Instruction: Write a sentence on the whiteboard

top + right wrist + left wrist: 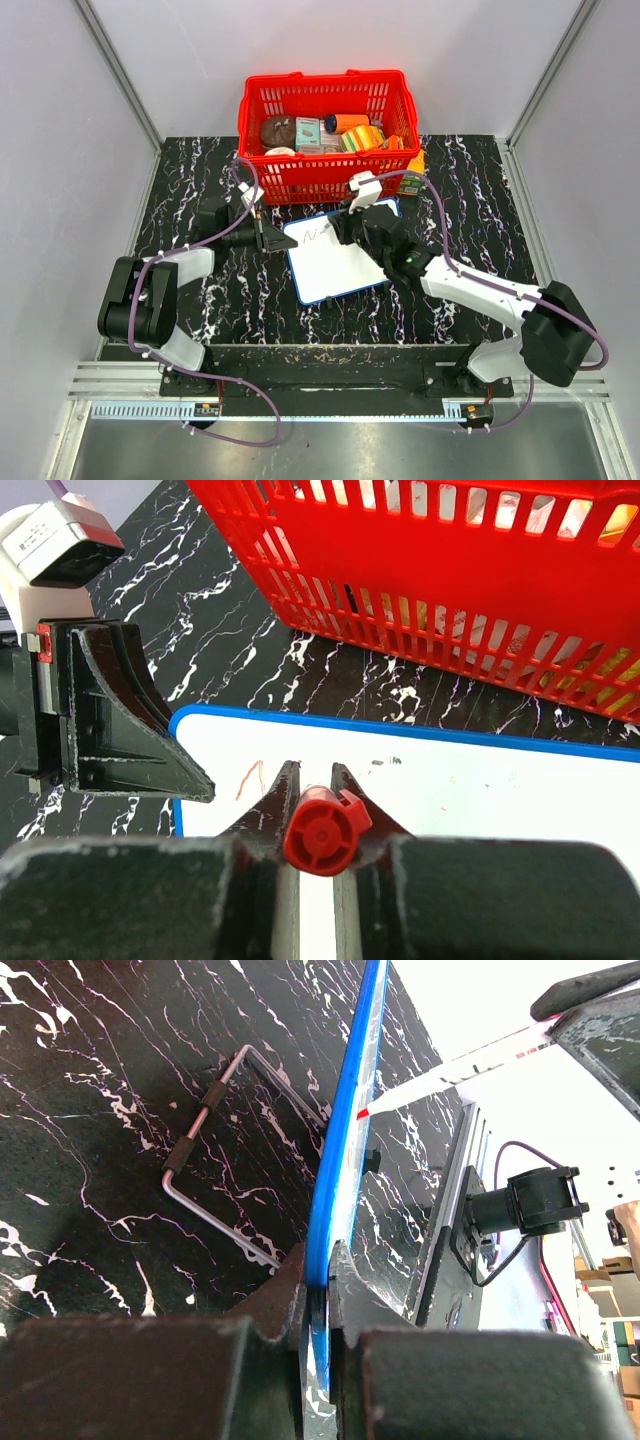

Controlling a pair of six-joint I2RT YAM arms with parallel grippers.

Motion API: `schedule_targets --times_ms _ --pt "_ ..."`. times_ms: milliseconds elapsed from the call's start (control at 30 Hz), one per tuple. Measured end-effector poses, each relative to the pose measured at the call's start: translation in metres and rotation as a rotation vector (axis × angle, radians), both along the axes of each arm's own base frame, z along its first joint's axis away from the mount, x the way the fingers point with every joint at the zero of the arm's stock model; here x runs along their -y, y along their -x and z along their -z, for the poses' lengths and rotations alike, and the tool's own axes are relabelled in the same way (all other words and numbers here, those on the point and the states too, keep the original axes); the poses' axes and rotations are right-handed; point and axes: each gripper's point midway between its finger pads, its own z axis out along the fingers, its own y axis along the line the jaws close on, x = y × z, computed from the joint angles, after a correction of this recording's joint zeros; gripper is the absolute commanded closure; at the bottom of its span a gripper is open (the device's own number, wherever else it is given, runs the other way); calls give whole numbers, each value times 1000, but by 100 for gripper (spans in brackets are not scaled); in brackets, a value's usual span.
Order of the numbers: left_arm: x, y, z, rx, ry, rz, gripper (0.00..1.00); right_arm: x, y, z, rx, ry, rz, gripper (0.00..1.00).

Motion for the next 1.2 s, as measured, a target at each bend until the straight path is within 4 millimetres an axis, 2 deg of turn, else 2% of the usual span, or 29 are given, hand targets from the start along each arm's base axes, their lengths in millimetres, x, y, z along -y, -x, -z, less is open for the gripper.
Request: schedule_targets --times_ms 433,1200 --pt "0 0 0 -1 0 1 100 -1 -6 -7 9 -11 8 100" --pt "0 0 0 -2 0 1 100 -9 3 3 -41 -17 -48 100"
